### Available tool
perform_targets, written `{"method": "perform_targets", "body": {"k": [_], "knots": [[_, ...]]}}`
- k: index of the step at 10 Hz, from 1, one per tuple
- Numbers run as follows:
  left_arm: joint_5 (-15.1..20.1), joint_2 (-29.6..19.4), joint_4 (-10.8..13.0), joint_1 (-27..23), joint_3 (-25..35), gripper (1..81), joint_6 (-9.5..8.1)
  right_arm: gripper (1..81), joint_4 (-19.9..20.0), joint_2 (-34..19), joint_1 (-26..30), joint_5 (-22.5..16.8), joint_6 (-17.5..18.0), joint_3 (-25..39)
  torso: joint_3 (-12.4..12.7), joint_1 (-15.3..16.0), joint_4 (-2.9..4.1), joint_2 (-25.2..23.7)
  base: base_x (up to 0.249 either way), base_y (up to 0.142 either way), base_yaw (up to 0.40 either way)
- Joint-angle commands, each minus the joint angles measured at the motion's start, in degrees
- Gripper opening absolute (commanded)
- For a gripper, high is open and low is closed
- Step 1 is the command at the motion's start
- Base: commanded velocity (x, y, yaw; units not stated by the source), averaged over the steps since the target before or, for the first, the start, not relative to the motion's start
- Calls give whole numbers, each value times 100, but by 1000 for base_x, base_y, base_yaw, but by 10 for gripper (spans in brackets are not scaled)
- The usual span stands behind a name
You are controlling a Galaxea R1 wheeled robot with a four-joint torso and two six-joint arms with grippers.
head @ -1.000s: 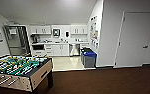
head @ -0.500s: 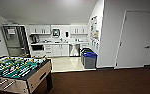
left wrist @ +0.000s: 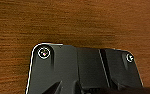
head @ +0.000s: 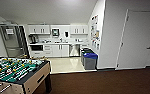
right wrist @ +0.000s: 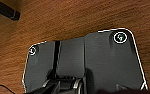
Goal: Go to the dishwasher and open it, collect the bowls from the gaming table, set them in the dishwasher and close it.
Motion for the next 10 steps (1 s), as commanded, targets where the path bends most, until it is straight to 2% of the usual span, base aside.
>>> {"method": "perform_targets", "body": {"k": [1, 10], "knots": [[223, -22, 66, -367, 31, 811, 38, 811, -65, -29, 312, -246, -18, 24, 0, 0, 0, 0, 150, 0, 0], [222, -13, 58, -340, 39, 811, 38, 811, -127, -21, 295, -238, -18, 76, 0, 0, 0, 0, 151, 0, 0]]}}
